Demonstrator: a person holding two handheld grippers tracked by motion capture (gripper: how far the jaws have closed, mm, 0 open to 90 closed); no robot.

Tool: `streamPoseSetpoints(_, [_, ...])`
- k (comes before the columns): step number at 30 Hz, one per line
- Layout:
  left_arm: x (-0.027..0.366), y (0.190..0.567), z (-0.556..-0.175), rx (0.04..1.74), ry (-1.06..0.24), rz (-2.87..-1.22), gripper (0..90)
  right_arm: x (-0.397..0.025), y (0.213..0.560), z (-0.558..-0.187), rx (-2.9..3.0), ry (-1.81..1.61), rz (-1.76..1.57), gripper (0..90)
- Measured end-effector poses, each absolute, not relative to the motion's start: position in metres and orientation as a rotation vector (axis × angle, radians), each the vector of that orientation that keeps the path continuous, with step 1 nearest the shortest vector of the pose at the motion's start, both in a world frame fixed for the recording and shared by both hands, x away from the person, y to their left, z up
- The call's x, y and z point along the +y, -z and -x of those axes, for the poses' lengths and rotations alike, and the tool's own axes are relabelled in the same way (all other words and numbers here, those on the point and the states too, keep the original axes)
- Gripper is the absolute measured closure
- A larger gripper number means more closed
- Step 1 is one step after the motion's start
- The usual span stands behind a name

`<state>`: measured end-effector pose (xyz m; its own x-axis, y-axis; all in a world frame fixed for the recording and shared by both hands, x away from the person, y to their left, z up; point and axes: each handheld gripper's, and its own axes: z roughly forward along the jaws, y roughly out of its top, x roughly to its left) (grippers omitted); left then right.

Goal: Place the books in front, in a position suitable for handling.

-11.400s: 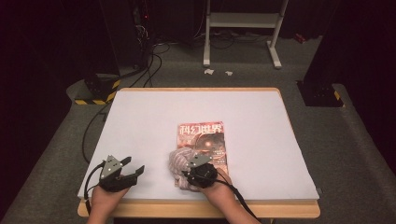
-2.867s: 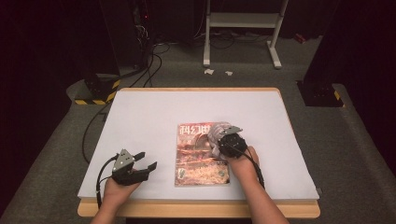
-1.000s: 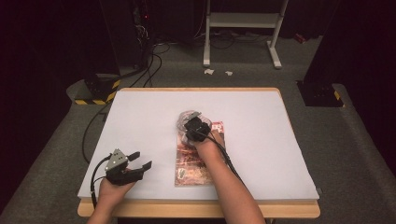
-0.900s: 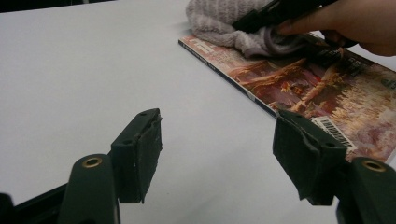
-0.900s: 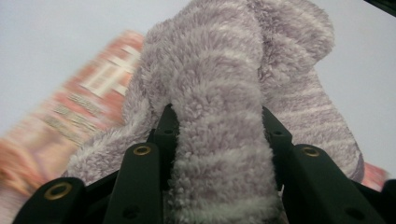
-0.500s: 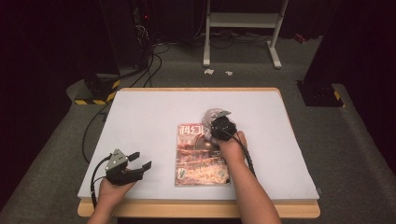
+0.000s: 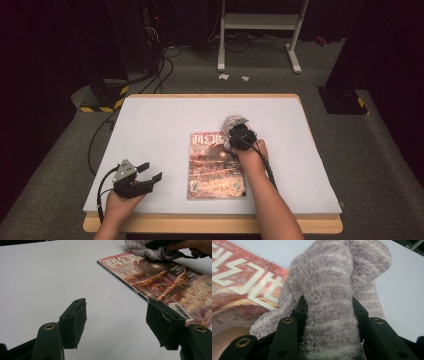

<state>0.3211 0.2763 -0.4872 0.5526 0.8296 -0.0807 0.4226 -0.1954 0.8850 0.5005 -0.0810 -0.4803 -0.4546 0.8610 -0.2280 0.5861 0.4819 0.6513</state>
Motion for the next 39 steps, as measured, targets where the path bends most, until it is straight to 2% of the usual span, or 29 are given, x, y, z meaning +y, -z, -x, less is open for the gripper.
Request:
streamPoseSetpoints(28, [0.281, 0.486, -0.322, 1.036, -0.524, -1.799, 32.9, 0.061, 0.489, -0.485, 2.371, -0.812, -0.937, 61.2])
streamPoseSetpoints(39, [0.282, 0.486, -0.322, 1.039, -0.517, -1.801, 32.9, 0.047, 0.488, -0.488, 2.375, -0.838, -0.977, 60.6])
